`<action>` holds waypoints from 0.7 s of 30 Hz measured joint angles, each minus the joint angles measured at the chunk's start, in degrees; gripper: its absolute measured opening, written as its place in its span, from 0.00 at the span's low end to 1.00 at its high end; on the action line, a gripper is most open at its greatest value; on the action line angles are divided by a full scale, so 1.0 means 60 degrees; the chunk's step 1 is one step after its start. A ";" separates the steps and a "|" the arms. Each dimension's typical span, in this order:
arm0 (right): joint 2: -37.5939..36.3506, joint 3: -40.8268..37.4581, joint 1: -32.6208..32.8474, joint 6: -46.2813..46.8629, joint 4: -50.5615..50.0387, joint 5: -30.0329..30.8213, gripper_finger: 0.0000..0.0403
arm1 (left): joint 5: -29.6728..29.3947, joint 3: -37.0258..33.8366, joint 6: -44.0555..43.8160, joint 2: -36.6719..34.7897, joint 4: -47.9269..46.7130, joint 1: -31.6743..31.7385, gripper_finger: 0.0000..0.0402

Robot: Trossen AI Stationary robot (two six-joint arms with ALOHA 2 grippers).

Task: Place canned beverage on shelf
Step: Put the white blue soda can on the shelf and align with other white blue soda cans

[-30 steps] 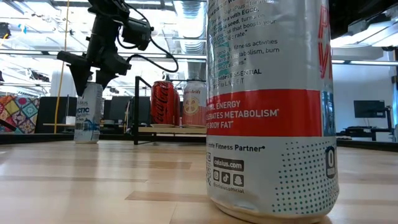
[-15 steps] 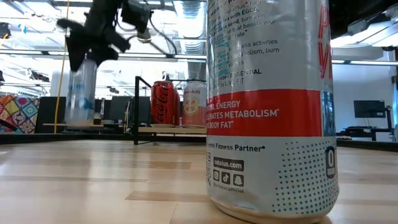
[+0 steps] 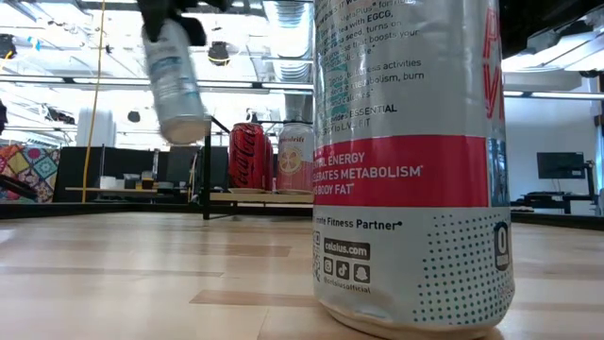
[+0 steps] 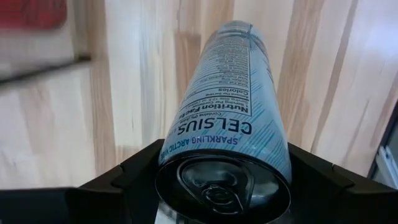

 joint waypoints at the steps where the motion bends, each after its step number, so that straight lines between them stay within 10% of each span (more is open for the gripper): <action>1: -0.0001 0.0000 -0.0001 0.0000 0.0003 -0.0001 0.07 | -0.0034 0.0224 -0.0038 0.0225 0.0050 -0.0147 0.62; 17: -0.0032 0.0000 0.0294 0.0014 -0.0666 0.0105 0.07 | -0.2842 0.6743 0.2894 0.5749 -0.0197 -0.0384 0.62; 21: -0.0041 0.0000 0.0556 0.0282 -0.1344 0.0688 0.07 | -0.2911 0.6335 0.3738 0.5993 0.0704 -0.0287 0.62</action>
